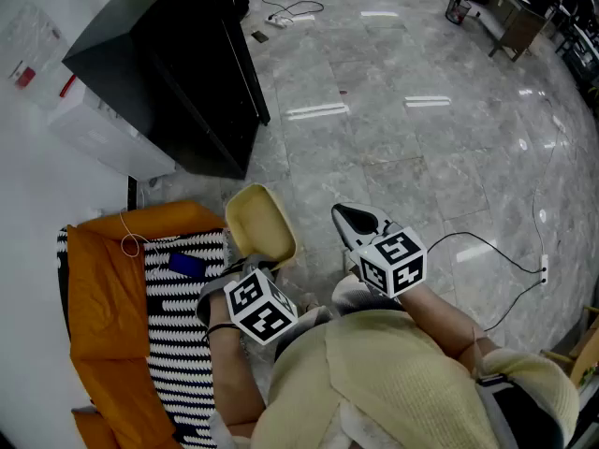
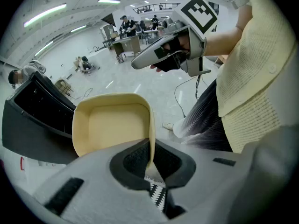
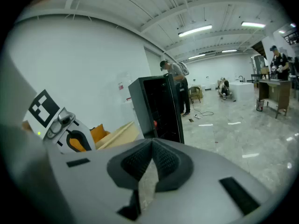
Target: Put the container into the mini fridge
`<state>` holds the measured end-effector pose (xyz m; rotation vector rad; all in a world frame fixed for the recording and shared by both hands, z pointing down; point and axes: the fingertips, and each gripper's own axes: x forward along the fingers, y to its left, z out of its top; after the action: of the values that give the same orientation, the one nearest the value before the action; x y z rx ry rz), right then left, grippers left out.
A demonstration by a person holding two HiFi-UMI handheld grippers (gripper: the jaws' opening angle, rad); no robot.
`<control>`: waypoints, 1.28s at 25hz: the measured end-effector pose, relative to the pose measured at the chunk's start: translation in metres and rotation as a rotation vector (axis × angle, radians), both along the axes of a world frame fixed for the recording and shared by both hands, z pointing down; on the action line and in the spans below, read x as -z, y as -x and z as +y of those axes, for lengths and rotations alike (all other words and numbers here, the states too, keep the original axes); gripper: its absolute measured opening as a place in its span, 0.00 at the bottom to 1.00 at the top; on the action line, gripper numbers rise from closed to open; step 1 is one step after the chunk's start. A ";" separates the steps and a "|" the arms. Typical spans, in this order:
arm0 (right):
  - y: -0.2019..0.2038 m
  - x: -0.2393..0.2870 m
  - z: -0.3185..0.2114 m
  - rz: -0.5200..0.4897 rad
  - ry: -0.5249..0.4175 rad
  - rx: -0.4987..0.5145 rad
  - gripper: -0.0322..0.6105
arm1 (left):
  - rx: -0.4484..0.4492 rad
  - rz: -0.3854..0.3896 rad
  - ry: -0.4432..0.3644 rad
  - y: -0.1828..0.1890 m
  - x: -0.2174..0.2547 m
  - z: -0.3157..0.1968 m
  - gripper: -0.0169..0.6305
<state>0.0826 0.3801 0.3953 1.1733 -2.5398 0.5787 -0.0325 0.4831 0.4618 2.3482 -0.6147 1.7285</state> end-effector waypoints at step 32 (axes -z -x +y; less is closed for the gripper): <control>-0.075 -0.002 -0.129 -0.018 -0.021 0.157 0.10 | 0.058 -0.091 0.024 -0.099 -0.016 -0.132 0.07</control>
<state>0.1577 0.2512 0.3974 0.9684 -2.6288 0.5278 0.0666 0.3515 0.4773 2.2243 -0.6655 1.8149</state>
